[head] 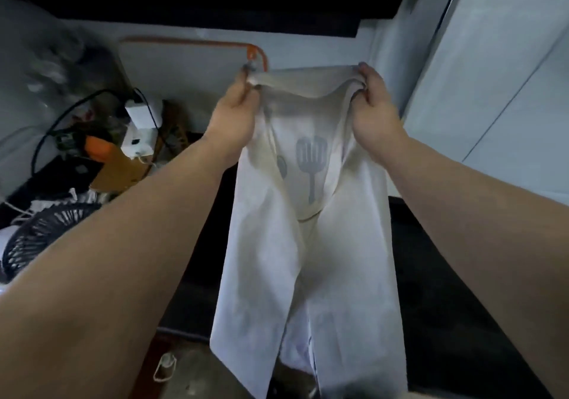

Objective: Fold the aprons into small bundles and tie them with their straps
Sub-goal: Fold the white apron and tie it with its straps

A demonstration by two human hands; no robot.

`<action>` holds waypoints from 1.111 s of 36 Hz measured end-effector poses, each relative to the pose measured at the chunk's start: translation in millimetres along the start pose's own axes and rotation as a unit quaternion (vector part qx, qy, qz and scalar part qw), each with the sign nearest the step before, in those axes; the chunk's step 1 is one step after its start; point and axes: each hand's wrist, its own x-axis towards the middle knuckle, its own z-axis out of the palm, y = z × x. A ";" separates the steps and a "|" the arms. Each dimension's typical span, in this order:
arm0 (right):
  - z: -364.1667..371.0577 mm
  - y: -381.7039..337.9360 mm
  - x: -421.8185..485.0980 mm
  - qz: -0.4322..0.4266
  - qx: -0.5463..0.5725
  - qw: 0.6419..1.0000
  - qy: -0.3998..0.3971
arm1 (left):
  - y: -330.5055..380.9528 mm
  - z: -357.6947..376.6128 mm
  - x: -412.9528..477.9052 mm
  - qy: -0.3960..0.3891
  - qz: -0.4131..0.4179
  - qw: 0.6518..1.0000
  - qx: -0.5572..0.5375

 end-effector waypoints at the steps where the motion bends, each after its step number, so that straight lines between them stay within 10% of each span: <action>1: 2.5 -0.6 12.7 -0.002 0.002 1.000 -0.008 | 0.7 0.3 13.4 -0.015 0.003 1.000 -0.005; 11: 26.8 73.6 10.8 0.169 -0.241 0.932 -0.210 | -108.5 5.2 -11.8 -0.153 -0.137 0.970 0.127; 25: 85.8 163.0 -61.3 0.236 -0.193 0.879 -0.366 | -211.2 21.1 -53.7 -0.213 -0.193 0.897 0.335; 34: 128.1 181.7 -58.3 0.238 -0.121 0.887 -0.376 | -230.4 21.4 -34.6 -0.103 -0.182 0.913 0.349; 40: 149.0 175.9 -50.3 0.261 -0.082 0.917 -0.290 | -237.8 16.5 -27.9 -0.002 -0.276 0.946 0.170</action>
